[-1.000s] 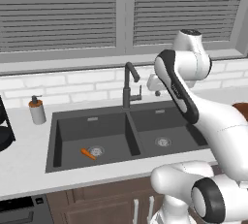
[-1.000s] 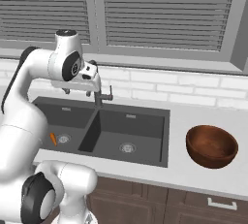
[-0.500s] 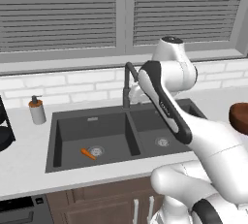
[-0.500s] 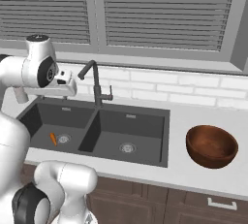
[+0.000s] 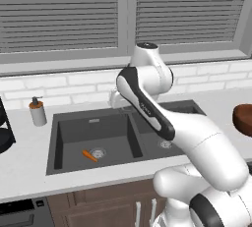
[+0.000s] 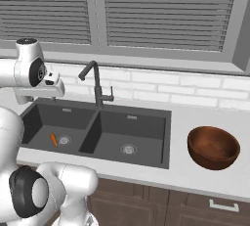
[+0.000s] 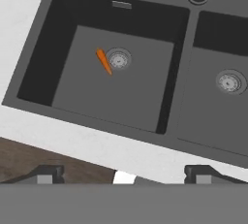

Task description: Pick the carrot from the sink and place it in the bowl. Then pick the bowl and place it in the microwave. Then close the microwave door and press the start button.

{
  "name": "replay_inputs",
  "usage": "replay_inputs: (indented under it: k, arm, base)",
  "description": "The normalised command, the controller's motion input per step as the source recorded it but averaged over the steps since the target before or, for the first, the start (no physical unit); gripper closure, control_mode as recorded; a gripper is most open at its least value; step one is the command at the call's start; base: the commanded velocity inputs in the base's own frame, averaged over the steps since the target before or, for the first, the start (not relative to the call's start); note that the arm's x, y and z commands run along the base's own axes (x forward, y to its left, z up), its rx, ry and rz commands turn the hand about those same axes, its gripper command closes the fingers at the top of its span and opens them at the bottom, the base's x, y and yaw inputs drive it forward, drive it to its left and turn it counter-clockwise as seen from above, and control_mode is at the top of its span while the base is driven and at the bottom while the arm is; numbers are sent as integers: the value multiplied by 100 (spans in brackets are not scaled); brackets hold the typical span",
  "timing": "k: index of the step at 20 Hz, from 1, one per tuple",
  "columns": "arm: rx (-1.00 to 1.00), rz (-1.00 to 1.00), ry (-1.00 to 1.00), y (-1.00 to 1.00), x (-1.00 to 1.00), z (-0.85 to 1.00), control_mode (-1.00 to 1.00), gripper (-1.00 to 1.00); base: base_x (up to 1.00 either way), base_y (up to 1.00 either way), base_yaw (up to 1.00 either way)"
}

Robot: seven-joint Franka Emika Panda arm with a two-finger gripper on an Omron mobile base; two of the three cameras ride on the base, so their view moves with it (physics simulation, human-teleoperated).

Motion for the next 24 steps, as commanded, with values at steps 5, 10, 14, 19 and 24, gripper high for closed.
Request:
replay_inputs:
  k: [5,10,14,19,24]
  arm:
    - [-3,1,5,27,48,-9,-100,-100]
    - [-2,0,3,41,52,-14,-100,-100]
    - [1,0,-10,52,32,-47,-100,-100]
    - [4,0,-8,25,7,-59,-100,-100]
    - [1,1,-3,16,10,-56,-100,-100]
  base:
    - [0,0,0]
    - [0,0,0]
    - [0,0,0]
    - [0,0,0]
    - [0,0,0]
